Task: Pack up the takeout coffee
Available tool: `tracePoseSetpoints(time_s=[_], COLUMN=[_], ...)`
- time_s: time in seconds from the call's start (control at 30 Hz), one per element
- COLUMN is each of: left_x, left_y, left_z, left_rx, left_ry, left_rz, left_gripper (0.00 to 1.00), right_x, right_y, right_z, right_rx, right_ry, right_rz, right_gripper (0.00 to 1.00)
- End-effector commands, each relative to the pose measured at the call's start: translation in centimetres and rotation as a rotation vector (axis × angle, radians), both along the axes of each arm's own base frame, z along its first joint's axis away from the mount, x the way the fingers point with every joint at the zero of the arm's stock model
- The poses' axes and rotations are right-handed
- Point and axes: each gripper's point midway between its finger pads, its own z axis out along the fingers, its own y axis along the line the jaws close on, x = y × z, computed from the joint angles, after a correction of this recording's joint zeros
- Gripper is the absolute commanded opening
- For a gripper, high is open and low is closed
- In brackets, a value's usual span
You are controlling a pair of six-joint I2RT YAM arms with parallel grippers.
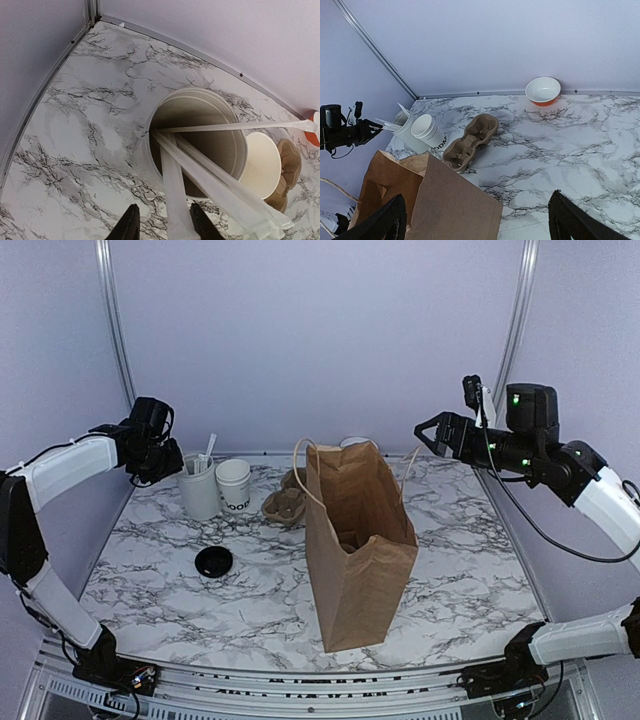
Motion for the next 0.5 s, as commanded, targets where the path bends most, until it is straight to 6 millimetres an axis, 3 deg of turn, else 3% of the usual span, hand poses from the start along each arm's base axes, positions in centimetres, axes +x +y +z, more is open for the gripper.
tracePoseSetpoints(time_s=[0.0,0.2,0.47], left_x=[1.4,2.5,3.0], left_y=[2.0,3.5,1.6], left_z=[1.8,3.3,3.6], left_rx=[0.017,0.021,-0.057], left_ry=[-0.052,-0.082,-0.084], left_rz=[0.043,0.057,-0.022], left_gripper=[0.36,0.36,0.35], right_x=[-0.2,-0.3,-0.2], right_y=[-0.8,-0.8,-0.7], right_z=[0.8,0.7,0.5], right_rx=[0.009,0.006,0.010], right_ry=[-0.018,-0.014,-0.008], right_rz=[-0.024,-0.024,-0.023], right_gripper=[0.95,0.95,0.95])
